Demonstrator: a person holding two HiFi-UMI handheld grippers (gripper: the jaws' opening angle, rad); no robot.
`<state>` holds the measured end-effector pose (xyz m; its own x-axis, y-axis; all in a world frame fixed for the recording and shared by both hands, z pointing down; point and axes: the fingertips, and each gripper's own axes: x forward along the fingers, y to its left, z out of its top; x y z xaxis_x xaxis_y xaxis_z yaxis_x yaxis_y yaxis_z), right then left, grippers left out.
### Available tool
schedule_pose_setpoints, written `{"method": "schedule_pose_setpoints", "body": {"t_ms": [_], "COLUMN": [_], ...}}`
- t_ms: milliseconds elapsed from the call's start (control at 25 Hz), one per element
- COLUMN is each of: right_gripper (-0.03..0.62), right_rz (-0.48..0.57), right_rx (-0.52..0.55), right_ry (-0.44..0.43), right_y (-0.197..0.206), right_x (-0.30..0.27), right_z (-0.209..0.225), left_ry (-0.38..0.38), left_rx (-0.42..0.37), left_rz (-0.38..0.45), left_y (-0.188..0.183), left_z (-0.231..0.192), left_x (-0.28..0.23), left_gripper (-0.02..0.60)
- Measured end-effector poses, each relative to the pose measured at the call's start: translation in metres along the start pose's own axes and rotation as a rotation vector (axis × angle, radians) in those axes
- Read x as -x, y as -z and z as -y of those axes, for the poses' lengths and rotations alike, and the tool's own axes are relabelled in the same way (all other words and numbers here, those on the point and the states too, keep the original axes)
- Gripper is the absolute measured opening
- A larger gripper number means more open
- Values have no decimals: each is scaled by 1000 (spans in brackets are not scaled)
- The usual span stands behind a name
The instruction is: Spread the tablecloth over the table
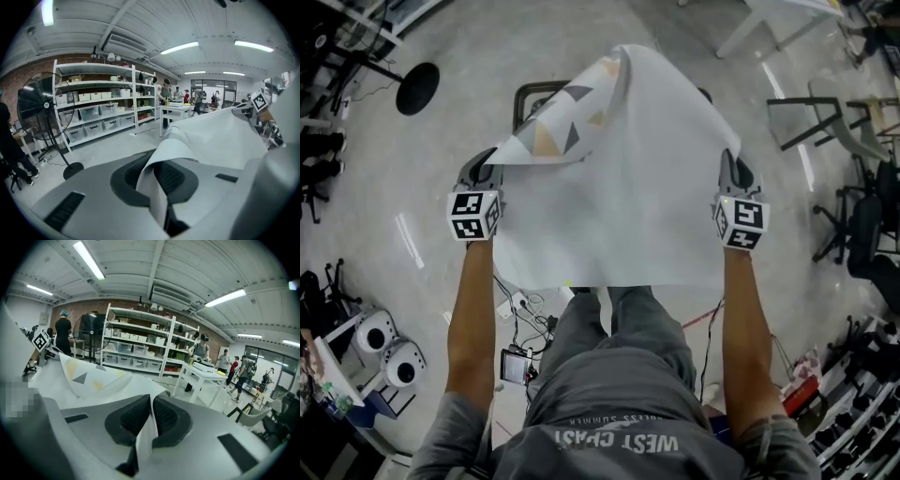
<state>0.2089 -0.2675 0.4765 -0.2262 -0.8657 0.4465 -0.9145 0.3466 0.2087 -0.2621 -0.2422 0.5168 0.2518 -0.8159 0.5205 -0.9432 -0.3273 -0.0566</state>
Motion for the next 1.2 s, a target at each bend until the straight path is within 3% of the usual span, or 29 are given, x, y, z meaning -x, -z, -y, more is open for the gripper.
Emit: {"method": "schedule_pose_setpoints", "body": {"t_ms": [160,320,400,480,520,600,680,760,840,960,1040,1120,1200], "right_gripper": [26,32,42,51,88,164,194,222,195,108,85,120,199], "right_rz": [-62,-186,-241,-263,-266,-276,-280,-281,-308,-388,-444,-483,-464], "right_rx": [5,-91,-213,-389,-463,-543,-599,-694,-763,-676,-550,-414,-358], "right_ry": [11,-28,-60,-161,-221,-323,-407,-450,-429,-328,-276,-320,-428], "right_y": [37,84,108,126,133,145,151,156,168,193,206,205,190], "right_x": [-33,-69,-81,-87,-88,-90,-96,-107,-119,-131,-136,-137,-135], "right_z": [18,33,41,49,53,61,67,75,83,85,80,67,61], "left_ry": [-1,-12,-31,-50,-56,-63,-67,-73,-79,-104,-135,-148,-145], "left_rx": [17,19,52,103,123,142,147,182,274,429,473,459,388], "left_rz": [-64,-148,-182,-209,-225,-262,-296,-316,-333,-389,-413,-416,-426], "left_y": [22,50,65,77,83,96,107,118,134,174,190,191,187], "left_z": [3,0,-11,-24,-29,-35,-41,-48,-53,-59,-64,-64,-61], "left_x": [-29,-58,-69,-75,-78,-84,-90,-96,-102,-110,-112,-114,-115], "left_gripper": [20,28,39,64,76,107,123,135,140,145,146,146,146]}}
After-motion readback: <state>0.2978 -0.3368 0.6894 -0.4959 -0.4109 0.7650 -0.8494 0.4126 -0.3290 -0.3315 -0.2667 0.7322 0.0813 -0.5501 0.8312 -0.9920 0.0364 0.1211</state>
